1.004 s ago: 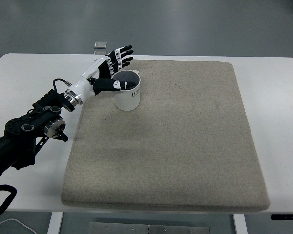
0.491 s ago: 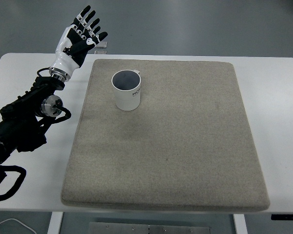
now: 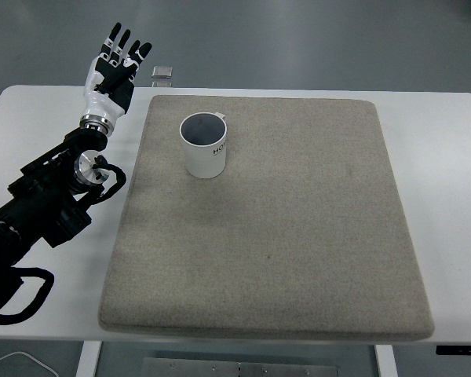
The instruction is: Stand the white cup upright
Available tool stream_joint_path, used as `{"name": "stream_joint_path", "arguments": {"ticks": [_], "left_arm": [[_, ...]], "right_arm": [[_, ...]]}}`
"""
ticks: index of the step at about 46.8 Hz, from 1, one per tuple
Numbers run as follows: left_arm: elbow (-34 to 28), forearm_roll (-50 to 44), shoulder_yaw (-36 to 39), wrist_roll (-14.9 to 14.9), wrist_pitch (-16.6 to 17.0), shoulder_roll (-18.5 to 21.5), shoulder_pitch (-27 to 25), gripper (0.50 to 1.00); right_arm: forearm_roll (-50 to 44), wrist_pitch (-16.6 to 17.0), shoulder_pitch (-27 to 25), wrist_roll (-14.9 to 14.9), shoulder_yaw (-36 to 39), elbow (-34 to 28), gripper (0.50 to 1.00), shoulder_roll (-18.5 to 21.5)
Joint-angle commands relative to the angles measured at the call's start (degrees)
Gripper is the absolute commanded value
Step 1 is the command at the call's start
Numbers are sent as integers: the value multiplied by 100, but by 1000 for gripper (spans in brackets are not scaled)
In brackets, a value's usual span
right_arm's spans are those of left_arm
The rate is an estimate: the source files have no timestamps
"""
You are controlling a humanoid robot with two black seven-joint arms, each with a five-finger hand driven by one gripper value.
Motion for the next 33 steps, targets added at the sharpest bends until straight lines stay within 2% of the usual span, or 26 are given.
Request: {"name": "stream_joint_path", "arguments": {"ticks": [1,6,14,17,27,33], "left_arm": [[-22,-75,-33,542,95,-8,-15,1000],[-31,-259,-42,762,104,-8,-76,1000],[-22,-839,-51,1552,174,0,-252,1000],[-31,-1102,-42,1746,218,0,-296,1000],[-22,-1683,-68,2019,183,44,-340,1000],[-22,-1771,-332,2116,121,44,-331,1000]], "right_arm": [[5,-2,0,-6,6,0,930,0],[5,-2,0,-6,15,0,930,0],[5,-20,0,-6,24,0,930,0],[5,-20,8,-6,33,0,930,0],[14,6,8,3,50,0,930,0],[14,-2,8,3,50,0,930,0]]}}
